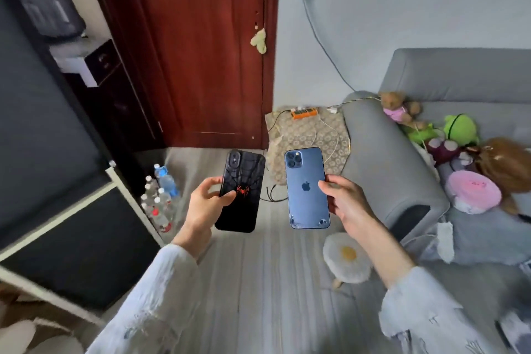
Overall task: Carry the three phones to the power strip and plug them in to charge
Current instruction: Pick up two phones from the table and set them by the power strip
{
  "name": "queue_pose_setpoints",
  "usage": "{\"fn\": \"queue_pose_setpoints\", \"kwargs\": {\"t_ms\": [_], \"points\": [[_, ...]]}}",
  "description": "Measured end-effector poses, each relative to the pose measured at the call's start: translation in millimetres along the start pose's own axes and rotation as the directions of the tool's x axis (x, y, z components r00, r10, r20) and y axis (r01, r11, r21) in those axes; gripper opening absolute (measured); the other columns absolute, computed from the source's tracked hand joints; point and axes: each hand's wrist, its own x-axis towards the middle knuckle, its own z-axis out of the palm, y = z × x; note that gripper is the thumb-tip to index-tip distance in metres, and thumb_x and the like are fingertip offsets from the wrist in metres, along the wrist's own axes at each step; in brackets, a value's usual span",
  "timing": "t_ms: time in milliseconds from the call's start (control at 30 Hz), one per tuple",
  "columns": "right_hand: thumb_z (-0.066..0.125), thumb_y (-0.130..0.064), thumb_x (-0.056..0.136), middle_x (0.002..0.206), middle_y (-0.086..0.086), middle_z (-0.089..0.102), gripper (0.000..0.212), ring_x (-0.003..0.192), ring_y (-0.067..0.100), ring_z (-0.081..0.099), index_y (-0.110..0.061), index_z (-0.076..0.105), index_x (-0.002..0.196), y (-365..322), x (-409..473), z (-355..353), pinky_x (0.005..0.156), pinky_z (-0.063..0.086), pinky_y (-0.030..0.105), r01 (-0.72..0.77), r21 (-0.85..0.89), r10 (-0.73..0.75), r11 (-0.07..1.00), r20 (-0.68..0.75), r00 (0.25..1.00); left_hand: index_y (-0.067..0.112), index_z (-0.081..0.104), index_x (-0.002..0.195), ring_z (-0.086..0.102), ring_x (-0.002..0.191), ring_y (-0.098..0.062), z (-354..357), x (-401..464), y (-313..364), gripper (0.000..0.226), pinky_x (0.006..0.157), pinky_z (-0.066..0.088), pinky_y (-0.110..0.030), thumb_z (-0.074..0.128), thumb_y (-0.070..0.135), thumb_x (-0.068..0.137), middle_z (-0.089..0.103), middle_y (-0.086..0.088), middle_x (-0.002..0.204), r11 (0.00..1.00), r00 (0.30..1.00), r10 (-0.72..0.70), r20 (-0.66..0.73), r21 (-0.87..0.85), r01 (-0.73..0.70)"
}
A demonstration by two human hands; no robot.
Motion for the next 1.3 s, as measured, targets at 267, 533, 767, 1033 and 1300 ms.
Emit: {"fn": "queue_pose_setpoints", "kwargs": {"t_ms": [267, 533, 767, 1033, 1300], "points": [[0.059, -0.005, 0.085, 0.102, 0.013, 0.064, 0.028, 0.084, 0.025, 0.059, -0.004, 0.059, 0.113, -23.1, 156.2, -22.6, 0.067, 0.048, 0.027, -0.05, 0.029, 0.053, 0.998, -0.114, 0.992, 0.016, 0.057, 0.093, 0.062, 0.069, -0.019, 89.0, 151.0, 14.1, 0.023, 0.056, 0.044, -0.027, 0.061, -0.002, 0.08, 0.068, -0.008, 0.083, 0.997, 0.993, -0.074, 0.097, 0.018, 0.073], [0.057, -0.004, 0.087, 0.099, 0.014, 0.063, 0.016, 0.077, 0.025, 0.059, -0.006, 0.06, 0.102, -73.5, 309.4, -49.1, 0.066, 0.047, 0.029, -0.101, 0.015, 0.101, 0.995, -0.09, 0.991, 0.015, 0.055, 0.096, 0.06, 0.069, -0.019, 182.9, 281.8, 44.2, 0.02, 0.055, 0.042, -0.028, 0.058, 0.0, 0.083, 0.064, -0.007, 0.077, 0.988, 0.985, -0.152, 0.076, 0.044, 0.149], [0.059, -0.005, 0.086, 0.097, 0.011, 0.064, 0.012, 0.077, 0.024, 0.061, -0.017, 0.061, 0.087, -97.5, 431.6, -57.1, 0.064, 0.049, 0.027, -0.158, 0.016, 0.158, 0.987, -0.099, 0.982, 0.014, 0.055, 0.099, 0.062, 0.069, -0.018, 239.1, 391.6, 51.0, 0.019, 0.056, 0.045, -0.028, 0.058, 0.001, 0.085, 0.066, -0.006, 0.076, 0.975, 0.973, -0.223, 0.055, 0.034, 0.221], [0.058, -0.004, 0.087, 0.099, 0.01, 0.064, 0.015, 0.087, 0.025, 0.061, -0.019, 0.06, 0.083, -106.5, 587.8, -53.7, 0.074, 0.051, 0.031, -0.206, -0.008, 0.203, 0.978, -0.151, 0.967, 0.012, 0.053, 0.104, 0.061, 0.072, -0.02, 299.0, 546.3, 42.2, 0.025, 0.058, 0.048, -0.03, 0.06, 0.0, 0.082, 0.064, -0.009, 0.081, 0.952, 0.951, -0.305, 0.048, 0.051, 0.302], [0.058, -0.002, 0.086, 0.1, 0.014, 0.063, 0.014, 0.086, 0.028, 0.06, -0.01, 0.059, 0.098, -107.3, 711.6, -52.0, 0.064, 0.049, 0.03, -0.349, -0.049, 0.329, 0.936, -0.234, 0.915, 0.01, 0.049, 0.113, 0.06, 0.076, -0.023, 347.2, 671.1, 34.6, 0.037, 0.058, 0.049, -0.031, 0.059, -0.004, 0.081, 0.062, -0.015, 0.095, 0.898, 0.903, -0.43, 0.01, 0.105, 0.427]]}}
